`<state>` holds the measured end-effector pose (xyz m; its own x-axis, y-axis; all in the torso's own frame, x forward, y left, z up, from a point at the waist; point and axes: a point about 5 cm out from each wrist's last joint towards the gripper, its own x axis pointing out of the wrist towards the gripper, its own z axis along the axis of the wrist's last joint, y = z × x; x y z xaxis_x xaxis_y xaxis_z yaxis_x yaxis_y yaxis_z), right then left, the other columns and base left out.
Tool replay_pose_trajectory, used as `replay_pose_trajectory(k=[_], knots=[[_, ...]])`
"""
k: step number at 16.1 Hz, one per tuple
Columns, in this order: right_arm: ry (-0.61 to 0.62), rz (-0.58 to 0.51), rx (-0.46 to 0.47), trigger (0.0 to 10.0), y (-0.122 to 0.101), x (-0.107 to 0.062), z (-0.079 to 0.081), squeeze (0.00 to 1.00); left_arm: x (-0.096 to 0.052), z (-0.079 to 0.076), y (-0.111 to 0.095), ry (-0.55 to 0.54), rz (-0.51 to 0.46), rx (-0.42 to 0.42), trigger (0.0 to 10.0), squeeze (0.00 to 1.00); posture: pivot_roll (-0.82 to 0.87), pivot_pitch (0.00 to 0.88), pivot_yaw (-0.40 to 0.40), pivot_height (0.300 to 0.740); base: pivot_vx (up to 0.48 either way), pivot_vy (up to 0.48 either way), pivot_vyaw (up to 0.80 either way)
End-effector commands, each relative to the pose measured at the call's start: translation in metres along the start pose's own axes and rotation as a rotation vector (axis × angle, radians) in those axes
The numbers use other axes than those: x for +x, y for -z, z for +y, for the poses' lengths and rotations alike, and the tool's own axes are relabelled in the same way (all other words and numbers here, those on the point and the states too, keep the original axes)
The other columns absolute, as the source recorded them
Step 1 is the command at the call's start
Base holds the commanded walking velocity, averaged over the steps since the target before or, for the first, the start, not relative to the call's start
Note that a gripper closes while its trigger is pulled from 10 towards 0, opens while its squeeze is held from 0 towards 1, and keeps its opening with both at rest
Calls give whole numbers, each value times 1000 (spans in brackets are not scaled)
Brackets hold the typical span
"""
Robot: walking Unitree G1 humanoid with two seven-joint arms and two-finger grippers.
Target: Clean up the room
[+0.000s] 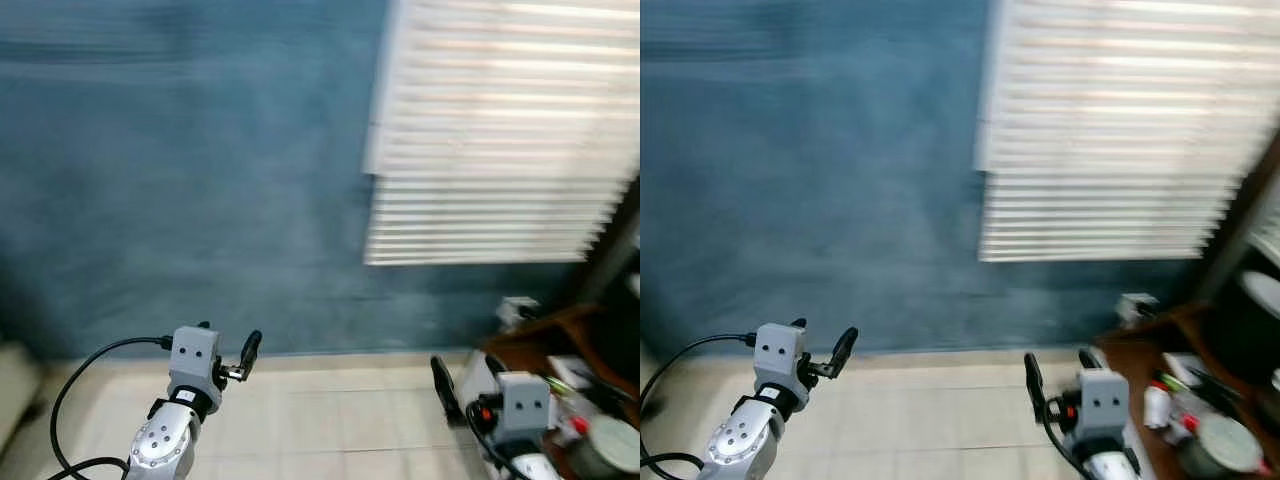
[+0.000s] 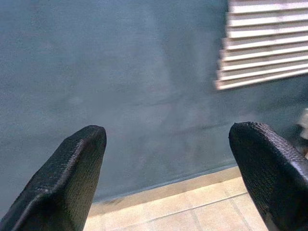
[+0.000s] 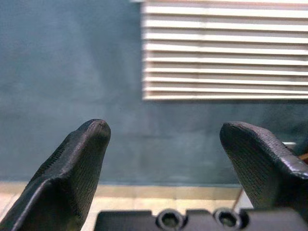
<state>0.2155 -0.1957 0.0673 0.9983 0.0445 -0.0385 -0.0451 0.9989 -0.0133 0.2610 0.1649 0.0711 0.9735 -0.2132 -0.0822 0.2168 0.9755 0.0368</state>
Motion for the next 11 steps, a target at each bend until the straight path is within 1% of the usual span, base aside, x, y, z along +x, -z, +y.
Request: replay_pose_trajectory(k=[1, 3, 6, 7, 8, 9, 10, 11], knots=[[23, 23, -2, 10000, 2, -1, -8, 0, 4, -7, -1, 19, 5, 2, 10000, 0, -63, 0, -16, 740, 480, 0, 0], [18, 28, -3, 10000, 3, 0, -7, 0, 5, -9, -1, 21, 7, 2, 10000, 0, -65, 0, -15, 740, 480, 0, 0], [9, 33, -2, 10000, 3, 2, -7, 0, 4, -10, 1, -4, 11, -14, 10000, 0, -64, 0, -17, 740, 480, 0, 0], [3, 36, 42, 10000, 2, 2, -6, 0, 0, -8, 2, -46, 16, -14, 10000, 0, -59, 0, -13, 740, 480, 0, 0], [-6, 25, 96, 10000, -3, 0, -4, 0, -6, -5, 2, -73, 18, -7, 10000, 0, -56, 0, -13, 740, 480, 0, 0], [-47, 15, 102, 10000, -12, -14, 4, 0, -21, 3, -5, -84, 4, -5, 10000, 0, -50, 0, -20, 740, 480, 0, 0], [-60, 32, 70, 10000, -10, -25, 6, 0, -32, 5, -7, -44, 1, -28, 10000, 0, -44, 0, -23, 740, 480, 0, 0], [-53, 40, 64, 10000, -9, -27, 3, 0, -38, 2, -6, 2, 5, -31, 10000, 0, -46, 0, -21, 740, 480, 0, 0]])
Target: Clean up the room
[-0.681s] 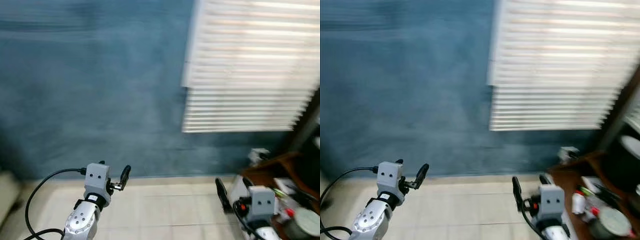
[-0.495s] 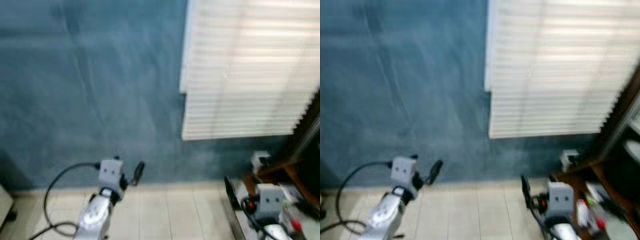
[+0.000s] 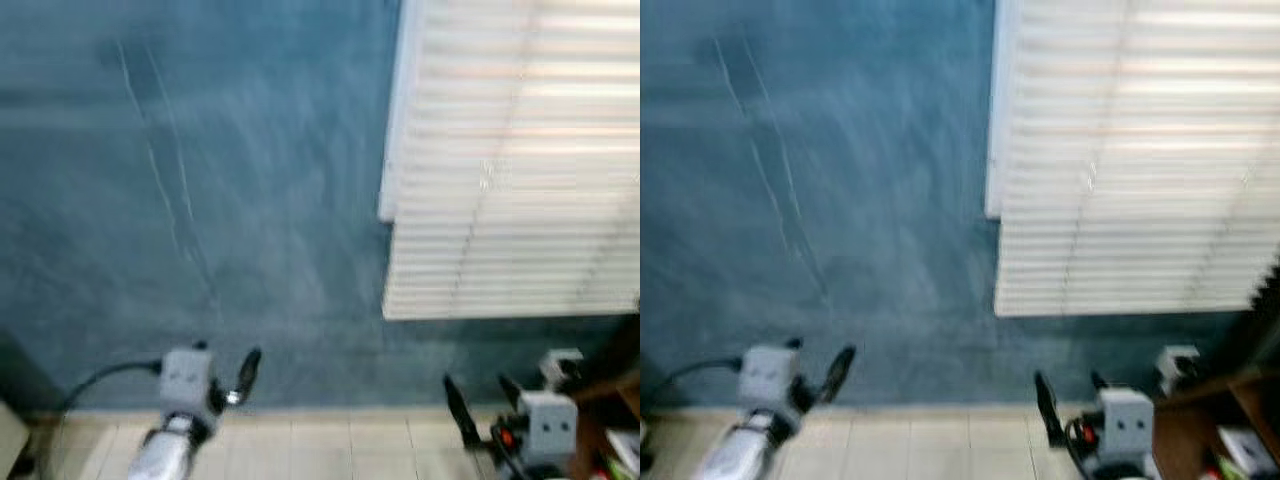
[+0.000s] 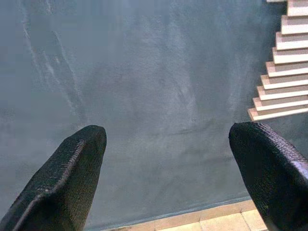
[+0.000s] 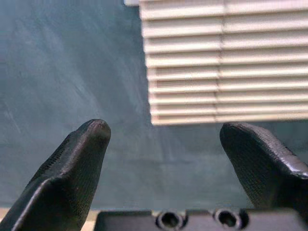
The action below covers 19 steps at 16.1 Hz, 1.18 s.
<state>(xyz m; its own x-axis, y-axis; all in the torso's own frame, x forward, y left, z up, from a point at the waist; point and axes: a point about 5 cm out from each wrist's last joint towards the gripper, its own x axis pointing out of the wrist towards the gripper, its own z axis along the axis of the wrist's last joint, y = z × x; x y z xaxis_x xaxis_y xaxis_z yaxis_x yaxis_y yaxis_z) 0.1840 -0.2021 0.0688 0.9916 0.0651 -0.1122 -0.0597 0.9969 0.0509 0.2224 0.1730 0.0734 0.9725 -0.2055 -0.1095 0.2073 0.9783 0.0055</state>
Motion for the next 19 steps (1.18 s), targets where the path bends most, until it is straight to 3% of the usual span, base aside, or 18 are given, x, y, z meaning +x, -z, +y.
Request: replay_pose_trajectory(k=[1, 4, 6, 19], knots=[[-17, -29, 3, 10000, -6, 3, 3, 0, -5, -1, -3, 44, -7, -7, 10000, 0, -40, 0, -20, 740, 0, 0, 0], [-55, -8, 19, 10000, -2, 5, 10, 0, 0, 4, -1, -102, 1, -62, 10000, 0, -37, 0, -22, 740, 0, 0, 0], [-58, 8, 11, 10000, 0, 5, 9, 0, -2, -3, -1, -89, 5, -68, 10000, 0, -35, 0, -25, 740, 0, 0, 0], [-58, 8, 11, 10000, 0, 5, 9, 0, -2, -3, -1, -89, 5, -68, 10000, 0, -35, 0, -25, 740, 0, 0, 0]])
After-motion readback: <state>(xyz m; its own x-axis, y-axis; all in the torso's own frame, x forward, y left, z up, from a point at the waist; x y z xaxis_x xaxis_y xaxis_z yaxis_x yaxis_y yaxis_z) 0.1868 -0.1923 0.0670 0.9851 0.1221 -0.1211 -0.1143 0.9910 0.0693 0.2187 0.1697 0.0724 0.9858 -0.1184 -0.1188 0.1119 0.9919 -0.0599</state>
